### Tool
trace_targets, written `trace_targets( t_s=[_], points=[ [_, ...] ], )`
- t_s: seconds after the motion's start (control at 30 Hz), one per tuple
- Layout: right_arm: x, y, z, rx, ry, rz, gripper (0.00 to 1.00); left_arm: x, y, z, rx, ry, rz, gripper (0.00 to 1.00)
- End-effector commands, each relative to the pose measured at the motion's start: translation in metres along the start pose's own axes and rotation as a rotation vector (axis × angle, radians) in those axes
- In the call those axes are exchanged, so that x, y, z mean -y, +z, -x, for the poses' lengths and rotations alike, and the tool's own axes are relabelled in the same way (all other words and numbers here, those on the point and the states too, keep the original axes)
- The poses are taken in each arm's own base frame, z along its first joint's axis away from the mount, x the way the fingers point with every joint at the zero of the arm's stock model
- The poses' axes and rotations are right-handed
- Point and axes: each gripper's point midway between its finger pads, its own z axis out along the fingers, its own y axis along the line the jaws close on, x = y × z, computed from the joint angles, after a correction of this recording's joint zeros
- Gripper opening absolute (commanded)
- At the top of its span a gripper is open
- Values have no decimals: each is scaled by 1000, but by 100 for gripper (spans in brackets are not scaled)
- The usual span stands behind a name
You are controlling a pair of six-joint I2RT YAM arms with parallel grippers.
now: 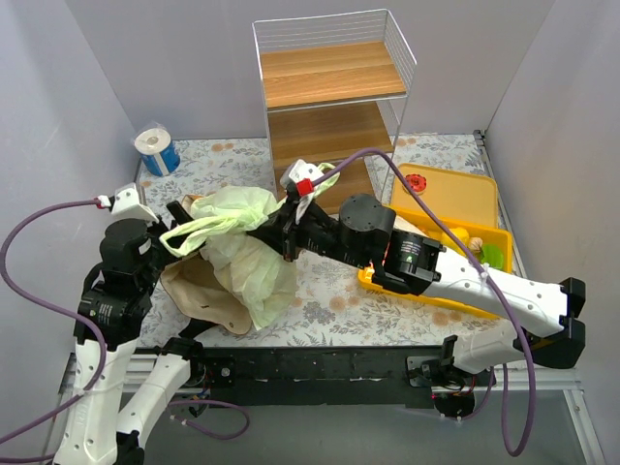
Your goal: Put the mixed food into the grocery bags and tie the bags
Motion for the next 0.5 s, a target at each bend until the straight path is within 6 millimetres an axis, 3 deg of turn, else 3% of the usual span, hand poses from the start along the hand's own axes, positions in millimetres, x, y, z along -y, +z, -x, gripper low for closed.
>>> trace_targets(
  t_s=[0.0, 0.07, 0.2, 0.33, 0.47],
  points=[
    [15, -28, 73, 243, 7, -107, 1, -19, 5, -34, -106, 15, 79, 90],
    [20, -39, 75, 253, 5, -131, 1, -18, 8, -36, -115, 13, 74, 80],
    [30, -54, 78, 263, -2, -184, 1, -17, 19, -46, -161, 23, 80, 79],
    [26, -58, 81, 271, 1, -159, 1, -30, 27, -44, -144, 47, 153, 79],
    [10, -42, 72, 260, 13, -75, 1, -33, 32, -43, -120, 65, 164, 43]
  ],
)
